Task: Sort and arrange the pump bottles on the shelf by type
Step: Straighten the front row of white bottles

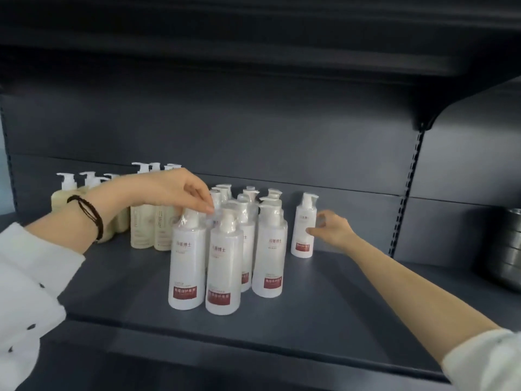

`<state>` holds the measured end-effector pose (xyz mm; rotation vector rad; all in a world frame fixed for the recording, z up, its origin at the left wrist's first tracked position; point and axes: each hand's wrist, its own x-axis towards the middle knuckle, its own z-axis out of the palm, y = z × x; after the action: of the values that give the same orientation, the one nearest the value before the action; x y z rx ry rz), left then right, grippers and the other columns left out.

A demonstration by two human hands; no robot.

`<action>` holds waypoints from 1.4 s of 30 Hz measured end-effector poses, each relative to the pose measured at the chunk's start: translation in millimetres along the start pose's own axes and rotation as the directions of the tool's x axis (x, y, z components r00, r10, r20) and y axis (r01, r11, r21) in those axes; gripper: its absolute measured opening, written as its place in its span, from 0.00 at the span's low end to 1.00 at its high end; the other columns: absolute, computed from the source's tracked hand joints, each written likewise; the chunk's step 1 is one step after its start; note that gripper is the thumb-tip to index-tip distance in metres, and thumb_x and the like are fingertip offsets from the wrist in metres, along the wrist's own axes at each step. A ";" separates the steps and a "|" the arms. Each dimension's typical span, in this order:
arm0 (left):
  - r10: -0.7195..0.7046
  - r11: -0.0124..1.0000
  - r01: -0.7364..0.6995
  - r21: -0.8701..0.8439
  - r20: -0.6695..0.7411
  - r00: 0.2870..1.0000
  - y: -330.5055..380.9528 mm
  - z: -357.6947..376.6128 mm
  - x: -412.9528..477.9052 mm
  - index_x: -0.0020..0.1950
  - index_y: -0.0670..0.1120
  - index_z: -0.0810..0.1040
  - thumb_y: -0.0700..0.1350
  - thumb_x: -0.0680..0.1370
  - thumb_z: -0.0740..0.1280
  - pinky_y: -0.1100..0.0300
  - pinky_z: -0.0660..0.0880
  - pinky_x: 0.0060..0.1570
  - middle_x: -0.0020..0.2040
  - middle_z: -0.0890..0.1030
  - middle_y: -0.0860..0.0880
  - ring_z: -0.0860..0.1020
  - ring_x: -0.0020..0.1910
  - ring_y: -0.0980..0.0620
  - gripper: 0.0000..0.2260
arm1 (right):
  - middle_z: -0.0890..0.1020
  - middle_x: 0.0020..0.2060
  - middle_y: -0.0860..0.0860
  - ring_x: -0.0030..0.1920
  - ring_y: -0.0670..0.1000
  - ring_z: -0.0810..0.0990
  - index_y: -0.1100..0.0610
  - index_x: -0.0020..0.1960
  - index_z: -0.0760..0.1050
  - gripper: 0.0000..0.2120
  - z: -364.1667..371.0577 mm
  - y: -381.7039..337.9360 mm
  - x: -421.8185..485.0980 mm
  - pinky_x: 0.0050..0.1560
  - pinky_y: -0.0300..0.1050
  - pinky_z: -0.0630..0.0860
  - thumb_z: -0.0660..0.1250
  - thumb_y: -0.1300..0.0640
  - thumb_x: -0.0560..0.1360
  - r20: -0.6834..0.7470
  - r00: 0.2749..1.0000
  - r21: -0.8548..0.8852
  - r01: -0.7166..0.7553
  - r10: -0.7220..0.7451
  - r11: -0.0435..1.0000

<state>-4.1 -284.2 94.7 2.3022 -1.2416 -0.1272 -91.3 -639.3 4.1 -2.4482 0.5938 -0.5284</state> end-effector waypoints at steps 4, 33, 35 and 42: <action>0.033 0.999 -0.033 0.015 -0.003 0.999 1.3 2.5 0.9 0.44 0.52 0.85 0.63 0.64 0.72 0.53 0.80 0.46 0.45 0.85 0.53 0.82 0.47 0.45 0.17 | 0.74 0.63 0.55 0.56 0.54 0.74 0.59 0.70 0.63 0.31 16.3 1.2 24.0 0.51 0.46 0.71 0.72 0.52 0.73 -0.068 0.987 0.260 -0.122 0.144 0.958; 0.001 0.977 -0.108 -0.182 -0.504 0.864 -15.6 47.1 -16.5 0.41 0.45 0.82 0.54 0.72 0.72 0.62 0.72 0.41 0.39 0.82 0.54 0.78 0.40 0.57 0.12 | 0.78 0.54 0.53 0.53 0.56 0.81 0.54 0.56 0.68 0.24 7.1 -3.2 -76.6 0.53 0.57 0.80 0.78 0.53 0.67 -0.127 0.982 0.426 -0.070 0.137 0.902; -0.006 0.978 -0.105 -0.178 -0.532 0.847 -12.7 51.1 -18.7 0.43 0.45 0.83 0.54 0.72 0.72 0.60 0.75 0.44 0.41 0.83 0.52 0.80 0.42 0.55 0.13 | 0.78 0.52 0.54 0.52 0.56 0.82 0.56 0.57 0.69 0.24 2.7 -8.3 -100.5 0.51 0.57 0.81 0.78 0.55 0.67 -0.092 0.984 0.455 -0.093 0.151 0.885; -0.036 0.974 -0.083 -0.213 -0.500 0.865 -5.9 47.8 -26.9 0.43 0.44 0.83 0.54 0.72 0.72 0.52 0.78 0.52 0.41 0.83 0.50 0.80 0.44 0.51 0.13 | 0.81 0.50 0.50 0.50 0.52 0.82 0.54 0.57 0.71 0.24 18.6 -33.7 -156.0 0.51 0.55 0.81 0.78 0.53 0.66 -0.007 0.995 0.400 -0.092 0.103 0.912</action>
<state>-30.3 -278.8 46.4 1.9445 -0.9268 0.3100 -201.0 -526.0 -26.7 -2.0166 0.5538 -0.5802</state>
